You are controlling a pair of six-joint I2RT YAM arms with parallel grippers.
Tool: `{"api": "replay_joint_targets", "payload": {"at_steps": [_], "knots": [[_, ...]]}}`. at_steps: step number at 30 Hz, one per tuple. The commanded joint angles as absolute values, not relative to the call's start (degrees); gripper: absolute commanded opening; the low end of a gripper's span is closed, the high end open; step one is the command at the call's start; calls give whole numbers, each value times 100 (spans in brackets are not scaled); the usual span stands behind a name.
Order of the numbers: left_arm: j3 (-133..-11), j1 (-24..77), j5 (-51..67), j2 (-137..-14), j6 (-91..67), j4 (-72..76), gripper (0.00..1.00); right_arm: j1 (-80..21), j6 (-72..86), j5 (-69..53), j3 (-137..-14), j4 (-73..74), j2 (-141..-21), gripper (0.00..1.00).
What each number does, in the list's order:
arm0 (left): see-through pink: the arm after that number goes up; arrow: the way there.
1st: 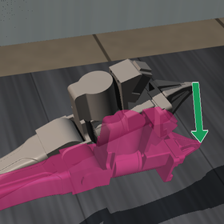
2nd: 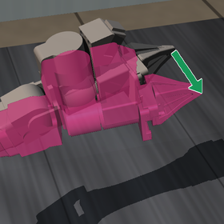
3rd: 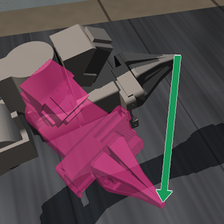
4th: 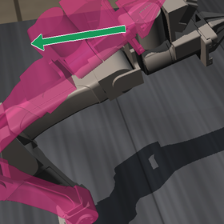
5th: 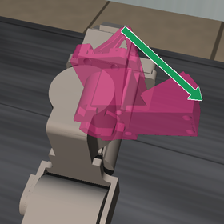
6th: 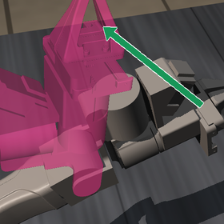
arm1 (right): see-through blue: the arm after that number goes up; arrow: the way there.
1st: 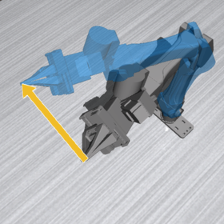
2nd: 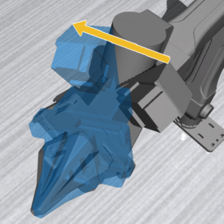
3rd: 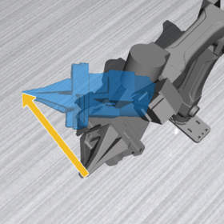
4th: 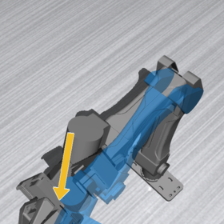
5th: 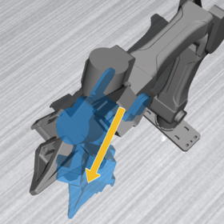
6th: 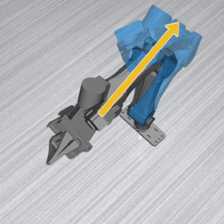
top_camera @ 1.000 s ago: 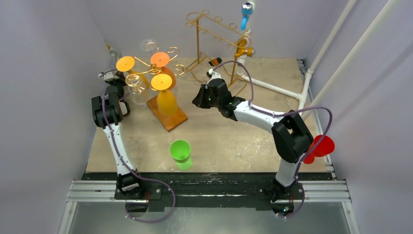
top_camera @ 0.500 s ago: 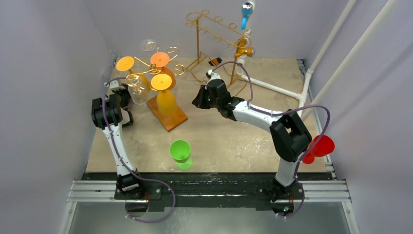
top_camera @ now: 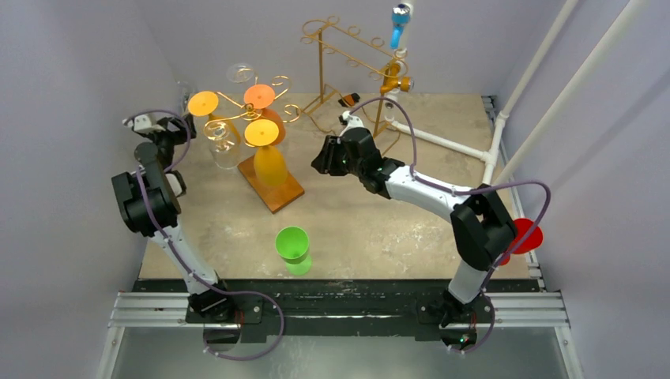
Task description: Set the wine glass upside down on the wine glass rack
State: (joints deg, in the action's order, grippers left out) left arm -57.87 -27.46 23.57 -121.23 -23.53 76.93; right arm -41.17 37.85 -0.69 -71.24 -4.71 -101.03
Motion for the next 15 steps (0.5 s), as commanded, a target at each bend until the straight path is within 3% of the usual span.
{"api": "replay_joint_targets", "payload": {"at_steps": [1, 5, 9, 15], "knots": [[-6030, -3172, 2867, -11118, -1953, 5946, 92, -4093, 3497, 242, -7096, -359, -9430, 43], [-6626, -3432, 3173, -10449, -1606, 3929, 100, -4095, 3404, 602, -7075, -14, -9040, 45], [-7398, -3462, 3291, -9820, -801, 1738, 100, -4131, 3248, 789, -7124, 364, -8560, 48], [-9882, -3471, 3332, -10014, 313, -2454, 100, -4159, 2614, 1301, -8262, 1435, -8234, 54]]}}
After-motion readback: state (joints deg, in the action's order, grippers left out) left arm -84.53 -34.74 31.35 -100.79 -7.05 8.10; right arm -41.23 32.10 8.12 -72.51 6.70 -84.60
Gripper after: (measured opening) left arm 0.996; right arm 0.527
